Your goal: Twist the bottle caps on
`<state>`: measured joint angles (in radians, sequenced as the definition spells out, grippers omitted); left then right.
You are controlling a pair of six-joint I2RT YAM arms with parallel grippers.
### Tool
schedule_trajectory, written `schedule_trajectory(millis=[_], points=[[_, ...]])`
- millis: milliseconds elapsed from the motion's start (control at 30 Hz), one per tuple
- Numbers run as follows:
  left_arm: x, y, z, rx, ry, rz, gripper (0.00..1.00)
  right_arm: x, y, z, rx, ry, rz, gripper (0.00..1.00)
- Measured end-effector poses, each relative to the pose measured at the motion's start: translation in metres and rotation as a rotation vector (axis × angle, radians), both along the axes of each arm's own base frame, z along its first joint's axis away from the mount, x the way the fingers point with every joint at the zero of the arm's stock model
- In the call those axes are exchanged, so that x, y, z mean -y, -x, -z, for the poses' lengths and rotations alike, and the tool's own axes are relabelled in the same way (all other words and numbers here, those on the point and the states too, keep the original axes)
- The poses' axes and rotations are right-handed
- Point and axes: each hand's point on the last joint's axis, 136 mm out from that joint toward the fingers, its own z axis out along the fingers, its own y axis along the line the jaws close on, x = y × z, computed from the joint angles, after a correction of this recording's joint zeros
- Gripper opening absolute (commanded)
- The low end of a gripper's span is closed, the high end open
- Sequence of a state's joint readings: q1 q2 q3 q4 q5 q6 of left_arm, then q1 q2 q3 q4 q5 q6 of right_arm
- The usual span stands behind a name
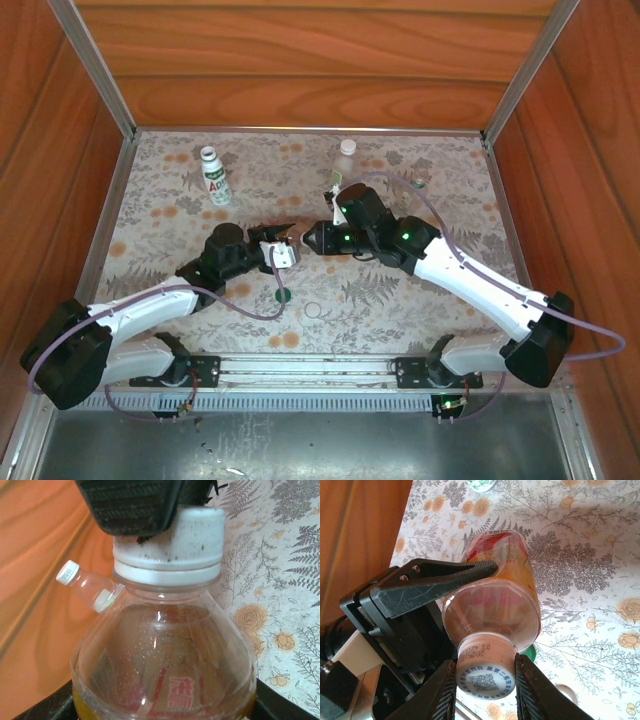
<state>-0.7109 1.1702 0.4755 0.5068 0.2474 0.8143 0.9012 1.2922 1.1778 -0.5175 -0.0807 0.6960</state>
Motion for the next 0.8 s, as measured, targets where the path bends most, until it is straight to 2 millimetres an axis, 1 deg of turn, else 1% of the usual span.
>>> schedule_trajectory(millis=[67, 100, 133, 233, 300, 367, 433, 533, 667, 800], points=[[0.000, 0.000, 0.000, -0.028, 0.020, 0.001, 0.56, -0.002, 0.000, -0.009, 0.067, -0.014, -0.057, 0.64], [-0.001, 0.000, 0.000, -0.056, 0.040, 0.001, 0.56, -0.002, 0.001, -0.016, 0.126, -0.019, -0.099, 0.70], [-0.002, 0.000, -0.001, -0.088, 0.064, 0.003, 0.56, -0.001, 0.003, -0.025, 0.196, -0.022, -0.141, 0.73], [-0.005, -0.001, -0.004, -0.186, 0.136, 0.009, 0.56, 0.008, 0.010, -0.054, 0.434, -0.038, -0.247, 0.74], [-0.005, 0.001, -0.009, -0.249, 0.184, 0.028, 0.56, 0.015, 0.017, -0.068, 0.574, -0.051, -0.296, 0.73], [-0.002, 0.004, -0.016, -0.298, 0.227, 0.064, 0.56, 0.021, 0.022, -0.077, 0.700, -0.053, -0.341, 0.72], [0.004, 0.012, -0.026, -0.343, 0.264, 0.118, 0.57, 0.022, 0.025, -0.080, 0.791, -0.043, -0.379, 0.69], [0.011, 0.024, -0.037, -0.391, 0.297, 0.201, 0.57, 0.016, 0.022, -0.079, 0.859, -0.033, -0.413, 0.67], [0.016, 0.034, -0.047, -0.423, 0.317, 0.270, 0.57, 0.008, 0.017, -0.073, 0.889, -0.024, -0.435, 0.63], [0.018, 0.038, -0.051, -0.440, 0.327, 0.297, 0.57, -0.001, 0.014, -0.065, 0.883, -0.022, -0.461, 0.54]])
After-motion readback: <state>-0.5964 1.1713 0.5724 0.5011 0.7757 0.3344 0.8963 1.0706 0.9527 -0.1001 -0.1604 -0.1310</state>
